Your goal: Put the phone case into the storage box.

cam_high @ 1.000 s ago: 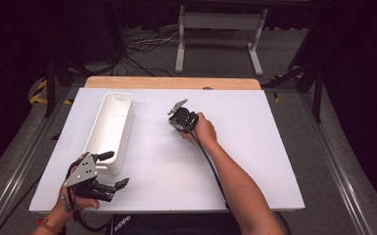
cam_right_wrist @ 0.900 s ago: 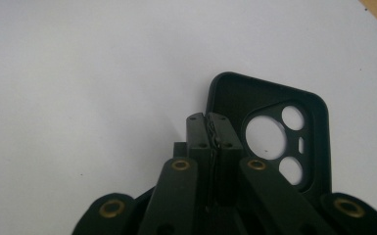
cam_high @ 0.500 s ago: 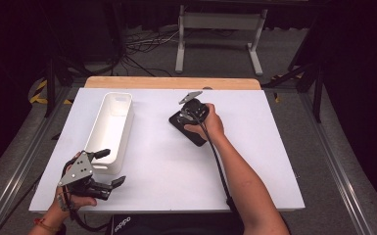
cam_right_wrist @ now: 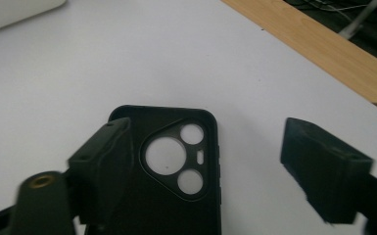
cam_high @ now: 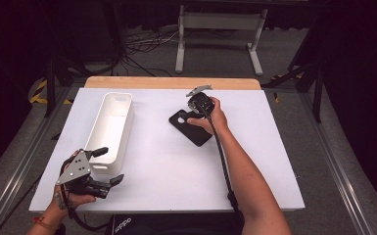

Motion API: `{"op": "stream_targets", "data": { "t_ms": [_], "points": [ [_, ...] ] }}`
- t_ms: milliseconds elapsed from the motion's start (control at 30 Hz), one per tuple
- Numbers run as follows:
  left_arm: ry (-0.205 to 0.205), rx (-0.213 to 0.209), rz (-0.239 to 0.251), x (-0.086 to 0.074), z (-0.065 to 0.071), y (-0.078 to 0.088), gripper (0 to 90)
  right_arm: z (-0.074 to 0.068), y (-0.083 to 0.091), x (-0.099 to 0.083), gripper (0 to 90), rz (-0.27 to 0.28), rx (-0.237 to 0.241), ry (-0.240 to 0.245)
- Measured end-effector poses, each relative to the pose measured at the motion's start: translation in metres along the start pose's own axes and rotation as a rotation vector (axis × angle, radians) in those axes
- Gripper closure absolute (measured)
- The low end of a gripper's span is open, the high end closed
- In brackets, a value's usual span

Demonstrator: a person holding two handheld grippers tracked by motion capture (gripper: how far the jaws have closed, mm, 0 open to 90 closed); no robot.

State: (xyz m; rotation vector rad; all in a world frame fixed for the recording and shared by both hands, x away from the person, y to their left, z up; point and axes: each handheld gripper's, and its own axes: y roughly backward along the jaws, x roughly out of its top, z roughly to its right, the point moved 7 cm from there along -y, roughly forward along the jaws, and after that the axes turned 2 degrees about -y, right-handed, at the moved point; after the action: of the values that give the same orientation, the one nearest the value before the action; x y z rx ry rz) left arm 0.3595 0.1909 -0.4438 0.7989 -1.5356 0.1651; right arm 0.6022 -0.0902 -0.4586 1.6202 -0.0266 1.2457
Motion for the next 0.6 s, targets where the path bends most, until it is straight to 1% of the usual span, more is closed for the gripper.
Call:
{"op": "stream_targets", "data": {
  "t_ms": [33,100,133,167,200,233,267,300,333,367,400,467,533,567,600],
  "points": [
    [0.000,0.000,0.000,0.000,0.000,0.000,3.8,0.000,0.000,0.000,22.1,0.000,0.000,0.000],
    [0.004,0.005,0.001,0.000,-0.001,0.001,3.8,0.002,-0.003,0.000,23.7,-0.007,0.010,-0.017],
    [0.005,0.006,0.006,0.000,-0.001,0.002,3.8,0.004,-0.006,0.000,24.4,-0.010,0.010,-0.016],
    [0.004,0.002,0.000,-0.001,-0.001,0.003,3.8,0.007,-0.008,0.000,26.0,-0.008,0.014,-0.019],
    [0.004,0.002,0.000,-0.001,-0.001,0.003,3.7,0.007,-0.008,0.000,26.0,-0.008,0.014,-0.019],
    [0.001,0.003,0.002,-0.001,-0.001,0.004,3.7,0.009,-0.010,0.000,27.2,-0.006,0.010,-0.025],
    [0.003,0.009,0.009,-0.001,-0.001,0.004,3.4,0.010,-0.011,0.000,29.9,-0.009,0.007,-0.023],
    [0.000,0.013,0.007,-0.001,-0.001,0.004,3.3,0.012,-0.014,-0.001,32.9,-0.018,0.002,-0.033],
    [-0.007,0.009,0.002,-0.001,0.000,0.005,3.3,0.012,-0.014,-0.001,32.9,-0.018,0.002,-0.033],
    [-0.011,0.014,0.005,-0.001,0.000,0.006,3.2,0.013,-0.015,-0.002,33.6,-0.020,0.000,-0.033],
    [-0.008,0.015,0.007,-0.001,0.001,0.007,3.2,0.014,-0.016,-0.003,35.0,-0.020,0.003,-0.035],
    [-0.012,0.020,0.005,-0.001,0.001,0.008,3.2,0.016,-0.019,-0.005,36.5,-0.023,0.006,-0.055],
    [-0.009,0.024,0.007,-0.002,0.002,0.009,3.2,0.016,-0.020,-0.005,37.2,-0.023,0.006,-0.059],
    [-0.015,0.024,0.001,-0.002,0.001,0.010,3.2,0.016,-0.022,-0.007,38.0,-0.033,0.017,-0.063],
    [-0.014,0.029,-0.002,-0.003,0.001,0.010,3.2,0.015,-0.023,-0.008,38.1,-0.042,0.016,-0.066]
  ]
}}
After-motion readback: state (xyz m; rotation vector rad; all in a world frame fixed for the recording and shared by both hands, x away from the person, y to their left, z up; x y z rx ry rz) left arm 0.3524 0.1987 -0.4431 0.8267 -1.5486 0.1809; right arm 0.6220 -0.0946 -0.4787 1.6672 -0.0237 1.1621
